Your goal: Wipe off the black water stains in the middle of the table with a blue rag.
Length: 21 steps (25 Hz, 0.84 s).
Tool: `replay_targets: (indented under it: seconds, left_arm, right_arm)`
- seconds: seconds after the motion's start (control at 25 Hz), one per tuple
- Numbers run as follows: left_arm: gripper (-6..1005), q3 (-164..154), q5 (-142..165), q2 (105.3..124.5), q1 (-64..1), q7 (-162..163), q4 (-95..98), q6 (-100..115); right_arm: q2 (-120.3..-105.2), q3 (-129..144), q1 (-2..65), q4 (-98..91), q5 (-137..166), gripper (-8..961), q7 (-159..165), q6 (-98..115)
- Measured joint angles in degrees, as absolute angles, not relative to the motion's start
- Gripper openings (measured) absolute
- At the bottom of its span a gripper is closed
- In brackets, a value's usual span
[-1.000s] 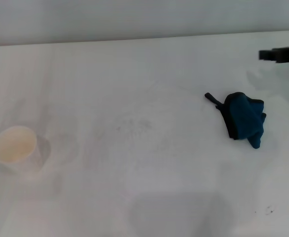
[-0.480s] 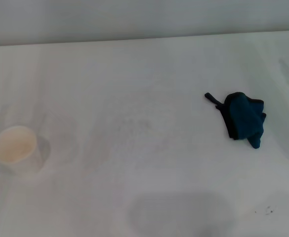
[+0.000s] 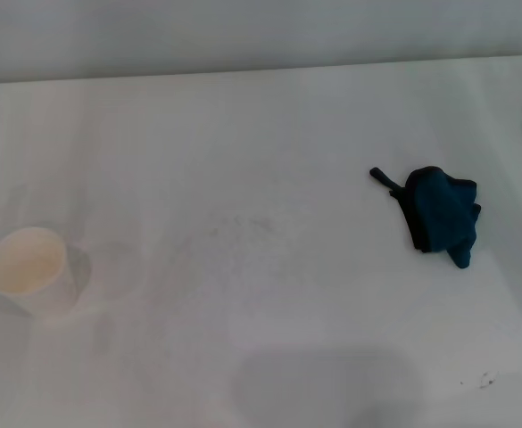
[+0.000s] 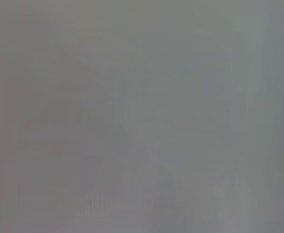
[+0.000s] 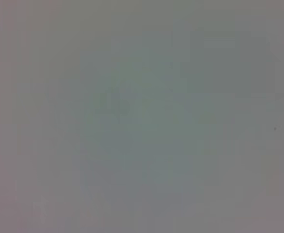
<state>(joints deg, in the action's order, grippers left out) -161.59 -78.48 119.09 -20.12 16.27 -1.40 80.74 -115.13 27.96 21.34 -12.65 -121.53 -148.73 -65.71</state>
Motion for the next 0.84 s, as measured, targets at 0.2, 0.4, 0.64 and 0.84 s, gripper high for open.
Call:
replay_targets:
  seconds: [0.2,0.4,0.64,0.84]
  left_arm:
    - [880,-161.5,-78.5,119.09,-20.2,14.8,-0.9,80.7]
    - [880,-161.5,-78.5,119.09,-20.2,14.8,0.3,80.7]
    - [882,-161.5,-78.5,119.09,-20.6,14.8,0.3,80.7]
    - [882,-161.4,-78.5,118.97,-21.2,14.8,0.3,80.7]
  right_arm:
    - [-115.10,28.2,21.2,-12.3,-121.6,393,-149.3,-66.2]
    - [-115.07,27.5,20.5,-12.3,-121.9,393,-149.5,-68.4]
    - [-115.15,27.4,20.5,-12.1,-122.1,392,-150.7,-68.7]
    - [-115.31,27.3,20.6,-11.4,-122.2,392,-151.8,-68.6]
